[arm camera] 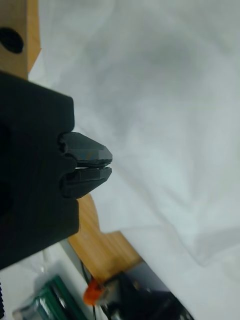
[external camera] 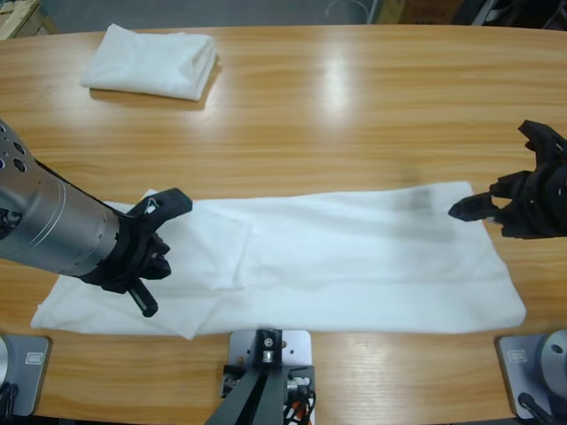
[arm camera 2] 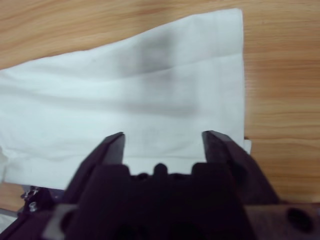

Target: Fold clothes

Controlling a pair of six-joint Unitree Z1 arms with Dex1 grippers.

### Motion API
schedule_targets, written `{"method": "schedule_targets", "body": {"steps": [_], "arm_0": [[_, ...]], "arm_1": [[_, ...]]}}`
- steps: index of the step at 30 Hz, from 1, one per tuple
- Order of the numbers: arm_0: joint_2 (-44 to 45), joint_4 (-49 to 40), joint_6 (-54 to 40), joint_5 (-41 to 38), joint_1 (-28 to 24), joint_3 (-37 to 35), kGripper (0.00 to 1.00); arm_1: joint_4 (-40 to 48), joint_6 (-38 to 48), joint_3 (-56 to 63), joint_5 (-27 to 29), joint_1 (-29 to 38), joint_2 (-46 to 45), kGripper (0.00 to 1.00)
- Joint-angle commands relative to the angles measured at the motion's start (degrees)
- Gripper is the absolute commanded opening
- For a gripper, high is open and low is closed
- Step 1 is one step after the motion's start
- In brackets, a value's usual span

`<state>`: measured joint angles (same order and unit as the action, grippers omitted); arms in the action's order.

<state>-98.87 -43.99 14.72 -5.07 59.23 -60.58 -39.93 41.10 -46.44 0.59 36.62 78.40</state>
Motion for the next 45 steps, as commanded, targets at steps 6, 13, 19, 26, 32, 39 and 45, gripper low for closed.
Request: {"method": "schedule_targets", "body": {"steps": [6, 13, 19, 26, 32, 39, 45], "arm_0": [[-13.59, 6.73, -3.33, 1.17, 0.61, 2.59, 0.0], [-16.26, 6.82, -3.65, 3.49, -7.27, 3.01, 0.0], [-16.91, 5.01, -9.83, 5.75, -15.83, -0.29, 0.0], [-16.19, 4.83, -9.5, 5.28, -21.56, -0.63, 0.0], [-15.19, 4.88, -8.94, 2.27, -23.02, -0.63, 0.0], [-9.37, 4.87, -7.3, -4.25, -22.75, -4.21, 0.991], [-7.21, 1.63, -7.11, -4.3, -22.75, -7.54, 0.991]], "arm_1": [[1.33, 0.26, 1.47, -0.59, 0.64, 2.35, 0.797], [1.26, 0.03, 1.49, -0.59, 0.64, 2.32, 0.793], [1.34, 0.0, 1.37, -0.99, 0.64, 3.04, 0.795], [3.87, 7.0, 3.42, -3.26, 0.64, 7.01, 0.803], [17.6, 21.25, 17.15, -6.83, 0.64, 1.72, 0.792], [18.85, 31.08, 20.0, -6.46, 1.05, -4.5, 0.789], [19.82, 38.62, 21.79, -6.49, 4.61, -4.25, 0.78]]}}
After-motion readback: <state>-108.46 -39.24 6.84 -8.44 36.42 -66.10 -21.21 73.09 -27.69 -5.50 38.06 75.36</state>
